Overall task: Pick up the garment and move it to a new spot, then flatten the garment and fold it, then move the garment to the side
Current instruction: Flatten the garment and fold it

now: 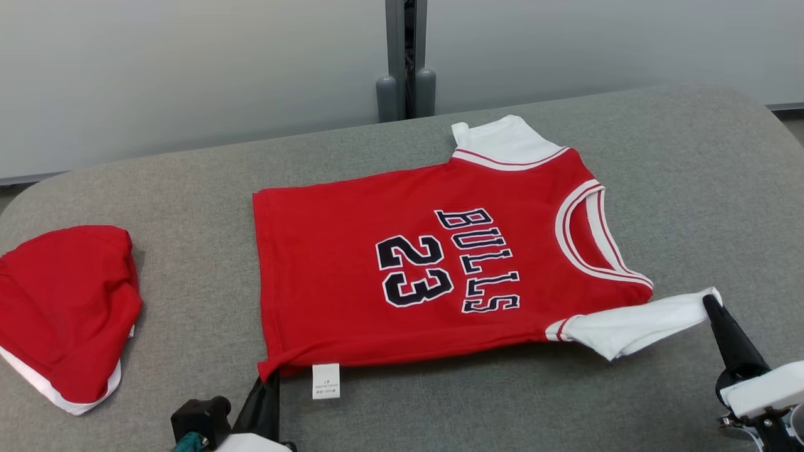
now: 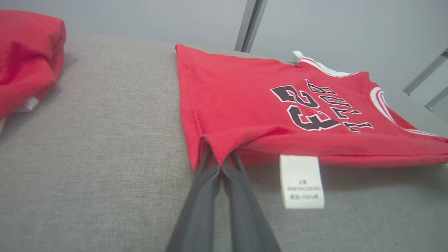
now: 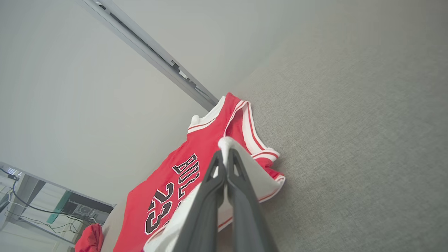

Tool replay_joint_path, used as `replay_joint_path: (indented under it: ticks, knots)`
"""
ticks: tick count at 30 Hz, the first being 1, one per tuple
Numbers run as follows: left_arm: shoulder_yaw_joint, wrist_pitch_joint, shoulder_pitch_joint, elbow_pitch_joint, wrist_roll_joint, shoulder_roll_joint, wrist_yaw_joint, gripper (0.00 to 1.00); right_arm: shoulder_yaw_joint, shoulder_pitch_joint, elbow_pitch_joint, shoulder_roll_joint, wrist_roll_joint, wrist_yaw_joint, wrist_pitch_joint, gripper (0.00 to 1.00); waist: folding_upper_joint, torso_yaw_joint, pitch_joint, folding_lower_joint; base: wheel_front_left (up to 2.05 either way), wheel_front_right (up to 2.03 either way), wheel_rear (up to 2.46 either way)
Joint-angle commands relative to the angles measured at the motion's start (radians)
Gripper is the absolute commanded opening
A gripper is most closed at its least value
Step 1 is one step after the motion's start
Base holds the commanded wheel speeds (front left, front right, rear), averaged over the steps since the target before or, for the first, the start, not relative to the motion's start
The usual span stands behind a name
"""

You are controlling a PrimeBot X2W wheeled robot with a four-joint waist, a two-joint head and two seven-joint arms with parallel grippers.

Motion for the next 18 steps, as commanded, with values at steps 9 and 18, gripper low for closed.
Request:
replay_joint_path:
  ticks: [9,18]
  knots:
    - [0.007,0.061,-0.071,-0.065,0.041,0.057,0.042,0.00,-0.053,-0.100,0.002,0.027,-0.070,0.000,0.052,0.00,-0.0001,0.010,0.069,0.0000,0.00,0.00,0.00]
    - [-0.038,0.152,-0.169,-0.070,0.094,0.082,0.057,0.00,-0.064,-0.249,0.076,0.051,-0.141,0.000,0.114,0.00,-0.0001,0.018,0.142,0.0000,0.00,0.00,0.00]
